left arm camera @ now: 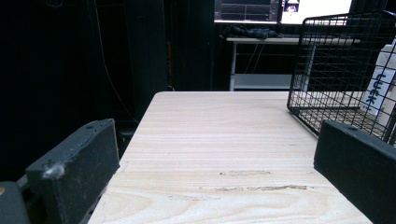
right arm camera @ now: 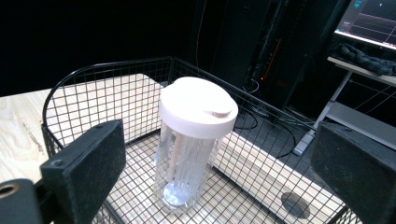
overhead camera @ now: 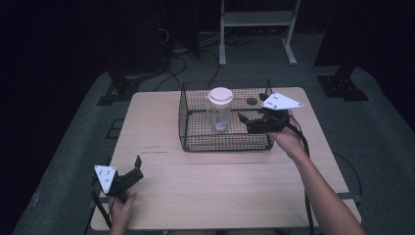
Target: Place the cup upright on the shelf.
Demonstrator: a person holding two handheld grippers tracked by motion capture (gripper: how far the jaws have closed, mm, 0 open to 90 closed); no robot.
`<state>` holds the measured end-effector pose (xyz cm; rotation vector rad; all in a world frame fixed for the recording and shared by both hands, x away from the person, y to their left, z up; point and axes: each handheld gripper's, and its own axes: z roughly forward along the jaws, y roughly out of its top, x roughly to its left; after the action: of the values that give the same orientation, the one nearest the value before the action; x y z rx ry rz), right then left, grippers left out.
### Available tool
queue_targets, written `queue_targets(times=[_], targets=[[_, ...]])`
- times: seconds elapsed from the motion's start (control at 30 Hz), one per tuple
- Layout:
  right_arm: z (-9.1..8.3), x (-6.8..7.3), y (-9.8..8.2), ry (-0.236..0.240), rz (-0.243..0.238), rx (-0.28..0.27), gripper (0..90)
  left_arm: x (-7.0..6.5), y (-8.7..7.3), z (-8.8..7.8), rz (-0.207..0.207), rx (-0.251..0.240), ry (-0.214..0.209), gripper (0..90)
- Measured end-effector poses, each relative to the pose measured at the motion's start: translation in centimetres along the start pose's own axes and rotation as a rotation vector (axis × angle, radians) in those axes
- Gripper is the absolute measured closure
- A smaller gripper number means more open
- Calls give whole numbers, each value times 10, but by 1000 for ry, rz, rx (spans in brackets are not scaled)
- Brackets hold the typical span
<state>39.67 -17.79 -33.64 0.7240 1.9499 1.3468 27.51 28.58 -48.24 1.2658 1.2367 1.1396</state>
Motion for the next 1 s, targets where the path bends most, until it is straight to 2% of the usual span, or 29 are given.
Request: queue_targets(times=[1.0], targets=[[-30,14,-23,19,-17,5,28,-1,0,0,7,2,3,0]])
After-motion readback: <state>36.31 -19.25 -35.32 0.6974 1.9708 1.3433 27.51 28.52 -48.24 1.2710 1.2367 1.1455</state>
